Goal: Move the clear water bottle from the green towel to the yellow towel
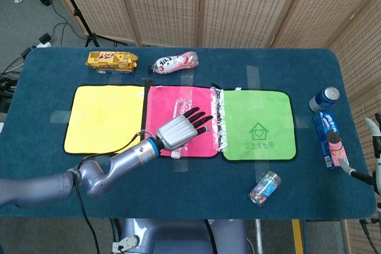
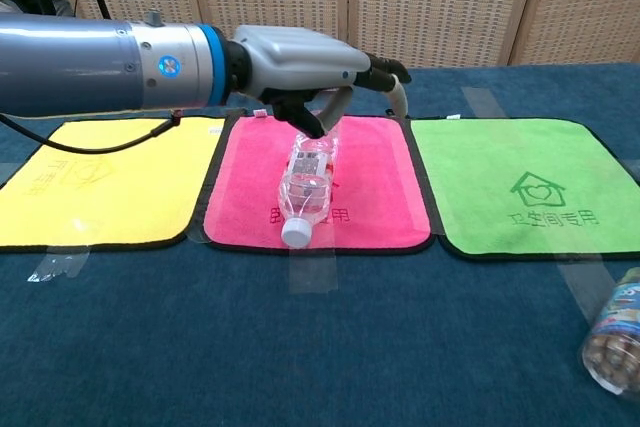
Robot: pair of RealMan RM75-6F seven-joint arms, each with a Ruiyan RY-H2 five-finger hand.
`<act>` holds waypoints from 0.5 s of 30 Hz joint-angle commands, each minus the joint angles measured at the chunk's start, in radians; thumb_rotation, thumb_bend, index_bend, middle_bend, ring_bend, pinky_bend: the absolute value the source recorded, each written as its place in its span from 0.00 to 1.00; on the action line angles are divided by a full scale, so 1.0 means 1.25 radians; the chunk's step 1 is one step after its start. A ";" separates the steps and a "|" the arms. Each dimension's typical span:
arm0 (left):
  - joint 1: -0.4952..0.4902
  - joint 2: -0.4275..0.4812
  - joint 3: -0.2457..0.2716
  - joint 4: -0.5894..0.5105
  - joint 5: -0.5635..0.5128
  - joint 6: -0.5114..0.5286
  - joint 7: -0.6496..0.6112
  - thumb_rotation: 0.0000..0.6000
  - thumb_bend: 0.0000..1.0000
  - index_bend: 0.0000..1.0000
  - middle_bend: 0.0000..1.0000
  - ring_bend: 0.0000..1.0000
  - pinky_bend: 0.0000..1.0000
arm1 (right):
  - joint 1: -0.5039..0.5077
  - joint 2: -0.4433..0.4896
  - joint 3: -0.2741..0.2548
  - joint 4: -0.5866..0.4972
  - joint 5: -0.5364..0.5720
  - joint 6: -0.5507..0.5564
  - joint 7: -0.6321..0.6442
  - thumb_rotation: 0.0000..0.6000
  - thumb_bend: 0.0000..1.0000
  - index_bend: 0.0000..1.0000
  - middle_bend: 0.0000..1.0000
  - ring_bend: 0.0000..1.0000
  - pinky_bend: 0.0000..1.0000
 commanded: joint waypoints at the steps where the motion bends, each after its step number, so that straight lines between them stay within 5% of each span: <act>1: -0.041 -0.039 0.015 0.039 -0.063 -0.036 0.036 1.00 1.00 0.25 0.02 0.03 0.02 | -0.002 0.001 0.004 0.000 0.004 -0.003 0.001 1.00 0.00 0.00 0.00 0.00 0.00; 5: -0.061 -0.060 0.029 0.065 -0.106 -0.043 0.048 1.00 1.00 0.27 0.03 0.07 0.05 | -0.005 0.004 0.010 -0.002 0.010 -0.010 0.003 1.00 0.00 0.00 0.00 0.00 0.00; 15: -0.101 -0.135 0.069 0.180 -0.131 -0.052 0.058 1.00 1.00 0.49 0.21 0.19 0.10 | -0.011 0.009 0.023 -0.007 0.021 -0.022 0.003 1.00 0.00 0.00 0.00 0.00 0.00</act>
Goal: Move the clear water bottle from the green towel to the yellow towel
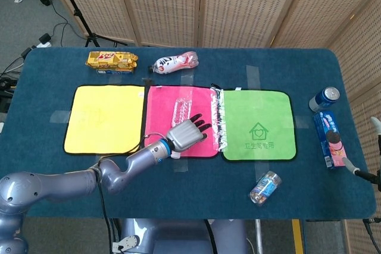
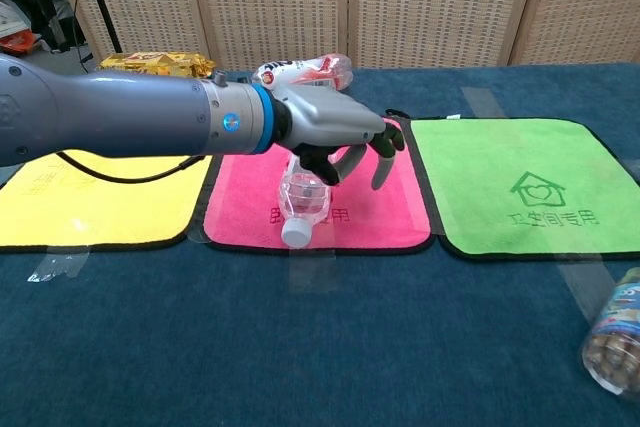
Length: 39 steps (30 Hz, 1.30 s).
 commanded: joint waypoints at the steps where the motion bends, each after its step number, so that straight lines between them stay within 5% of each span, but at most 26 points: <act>1: -0.013 -0.017 0.013 0.028 -0.008 -0.008 0.000 1.00 1.00 0.51 0.23 0.20 0.11 | -0.002 0.002 0.003 -0.001 0.003 -0.002 0.002 1.00 0.00 0.00 0.00 0.00 0.00; 19: -0.062 -0.001 0.087 0.075 -0.147 -0.040 0.072 1.00 1.00 0.55 0.25 0.21 0.12 | -0.009 0.010 0.015 -0.005 0.009 -0.019 0.018 1.00 0.00 0.00 0.00 0.00 0.00; 39: -0.164 0.160 0.331 -0.072 -0.519 0.052 0.282 1.00 1.00 0.56 0.29 0.22 0.17 | -0.017 0.016 0.020 -0.020 0.001 -0.024 0.013 1.00 0.00 0.00 0.00 0.00 0.00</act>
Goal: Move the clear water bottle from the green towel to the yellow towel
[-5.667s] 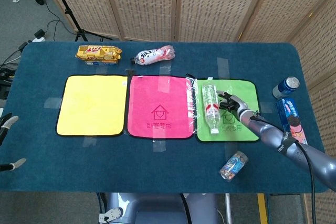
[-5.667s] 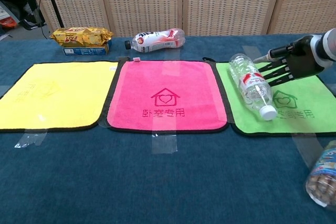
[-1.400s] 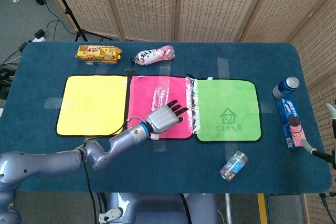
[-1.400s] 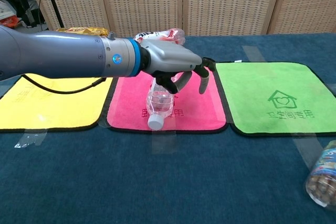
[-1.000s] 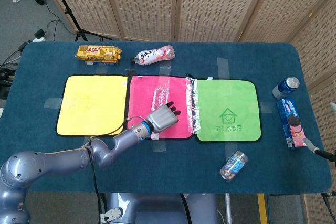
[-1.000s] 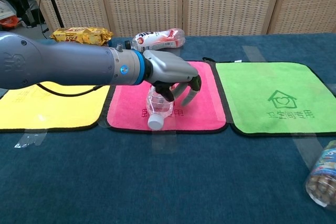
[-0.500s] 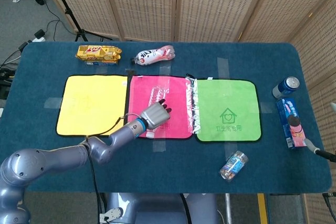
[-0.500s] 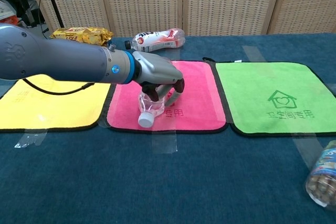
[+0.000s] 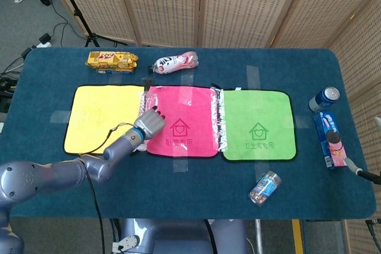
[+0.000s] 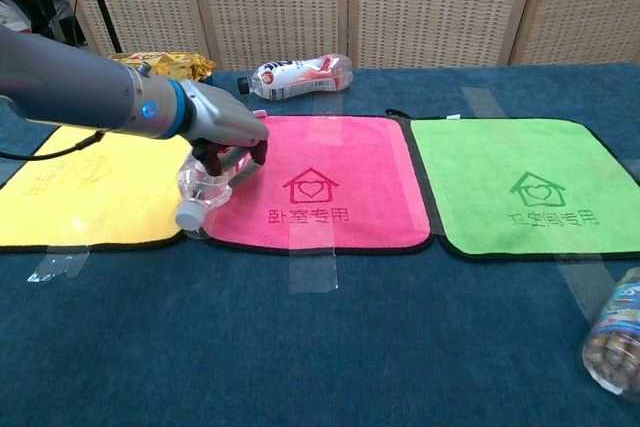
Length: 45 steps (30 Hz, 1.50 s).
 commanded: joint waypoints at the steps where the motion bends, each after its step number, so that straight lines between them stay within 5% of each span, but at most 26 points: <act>1: -0.014 0.029 0.044 -0.026 -0.029 0.021 0.029 1.00 1.00 0.56 0.29 0.22 0.17 | -0.001 0.000 0.001 -0.002 -0.001 0.000 -0.002 1.00 0.00 0.00 0.00 0.00 0.00; 28: 0.025 0.178 0.172 -0.102 -0.016 0.070 0.019 1.00 1.00 0.56 0.29 0.22 0.17 | -0.004 0.007 -0.003 -0.022 -0.018 -0.003 -0.011 1.00 0.00 0.00 0.00 0.00 0.00; 32: 0.061 0.282 0.135 -0.170 0.029 0.143 -0.066 1.00 1.00 0.56 0.29 0.22 0.17 | -0.006 0.010 -0.007 -0.027 -0.027 0.000 -0.007 1.00 0.00 0.00 0.00 0.00 0.00; 40: 0.277 0.502 0.002 -0.251 0.300 0.313 -0.518 1.00 1.00 0.46 0.19 0.21 0.17 | -0.015 0.015 -0.013 -0.033 -0.048 0.020 -0.002 1.00 0.00 0.00 0.00 0.00 0.00; 41: 0.312 0.519 -0.008 -0.252 0.343 0.345 -0.582 1.00 0.97 0.43 0.15 0.19 0.17 | -0.016 0.015 -0.014 -0.034 -0.050 0.022 -0.003 1.00 0.00 0.00 0.00 0.00 0.00; 43: 0.426 0.552 -0.011 -0.239 0.453 0.493 -0.716 1.00 0.73 0.37 0.08 0.13 0.14 | -0.018 0.014 -0.018 -0.038 -0.062 0.031 -0.008 1.00 0.00 0.00 0.00 0.00 0.00; 45: 0.506 0.559 0.006 -0.222 0.504 0.571 -0.744 1.00 0.22 0.19 0.01 0.03 0.05 | -0.020 0.012 -0.020 -0.041 -0.071 0.039 -0.016 1.00 0.00 0.00 0.00 0.00 0.00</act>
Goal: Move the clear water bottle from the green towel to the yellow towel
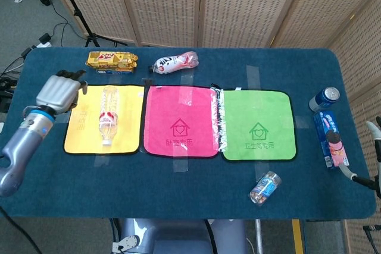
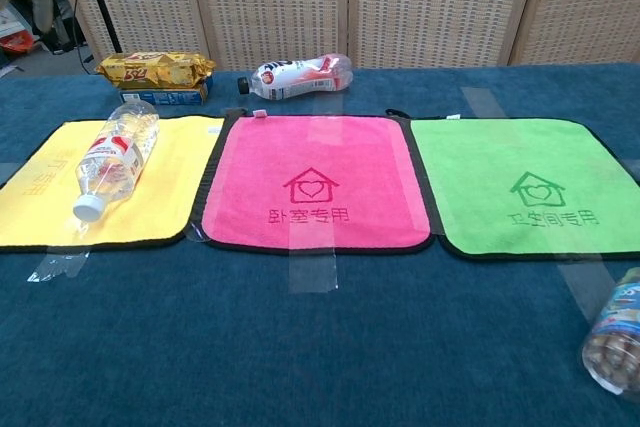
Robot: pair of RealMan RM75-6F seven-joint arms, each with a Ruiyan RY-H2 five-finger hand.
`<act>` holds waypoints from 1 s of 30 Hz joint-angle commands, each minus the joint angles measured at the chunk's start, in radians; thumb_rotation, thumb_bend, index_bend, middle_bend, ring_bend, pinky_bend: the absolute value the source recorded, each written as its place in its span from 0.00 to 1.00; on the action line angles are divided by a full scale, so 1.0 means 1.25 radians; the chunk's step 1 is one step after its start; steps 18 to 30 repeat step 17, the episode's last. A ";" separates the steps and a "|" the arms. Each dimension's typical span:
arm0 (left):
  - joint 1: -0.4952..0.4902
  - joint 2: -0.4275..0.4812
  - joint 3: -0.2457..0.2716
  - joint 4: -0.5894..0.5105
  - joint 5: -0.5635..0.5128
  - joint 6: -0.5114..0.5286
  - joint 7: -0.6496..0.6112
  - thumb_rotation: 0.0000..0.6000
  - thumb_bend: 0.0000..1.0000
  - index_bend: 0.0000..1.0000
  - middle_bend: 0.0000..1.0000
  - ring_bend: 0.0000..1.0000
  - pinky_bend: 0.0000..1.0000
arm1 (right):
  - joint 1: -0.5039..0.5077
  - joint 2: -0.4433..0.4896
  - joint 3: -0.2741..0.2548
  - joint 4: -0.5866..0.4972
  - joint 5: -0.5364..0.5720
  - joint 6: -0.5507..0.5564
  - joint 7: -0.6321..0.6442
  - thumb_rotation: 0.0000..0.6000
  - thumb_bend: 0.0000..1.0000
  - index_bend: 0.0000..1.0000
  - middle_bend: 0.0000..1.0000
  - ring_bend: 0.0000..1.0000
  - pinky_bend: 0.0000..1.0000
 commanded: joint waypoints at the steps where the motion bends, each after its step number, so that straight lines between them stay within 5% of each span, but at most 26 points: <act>1: 0.268 0.114 -0.034 -0.012 0.242 0.274 -0.234 1.00 0.10 0.12 0.00 0.01 0.02 | -0.003 -0.003 -0.003 -0.004 -0.011 0.011 -0.012 1.00 0.00 0.00 0.00 0.00 0.00; 3: 0.315 0.129 -0.026 -0.045 0.245 0.304 -0.227 1.00 0.00 0.00 0.00 0.00 0.00 | -0.003 -0.005 -0.006 -0.007 -0.018 0.014 -0.023 1.00 0.00 0.00 0.00 0.00 0.00; 17: 0.598 0.040 -0.025 -0.126 0.249 0.517 -0.264 1.00 0.00 0.00 0.00 0.00 0.00 | 0.005 -0.039 0.002 0.008 -0.020 0.029 -0.128 1.00 0.00 0.00 0.00 0.00 0.00; 30: 0.598 0.040 -0.025 -0.126 0.249 0.517 -0.264 1.00 0.00 0.00 0.00 0.00 0.00 | 0.005 -0.039 0.002 0.008 -0.020 0.029 -0.128 1.00 0.00 0.00 0.00 0.00 0.00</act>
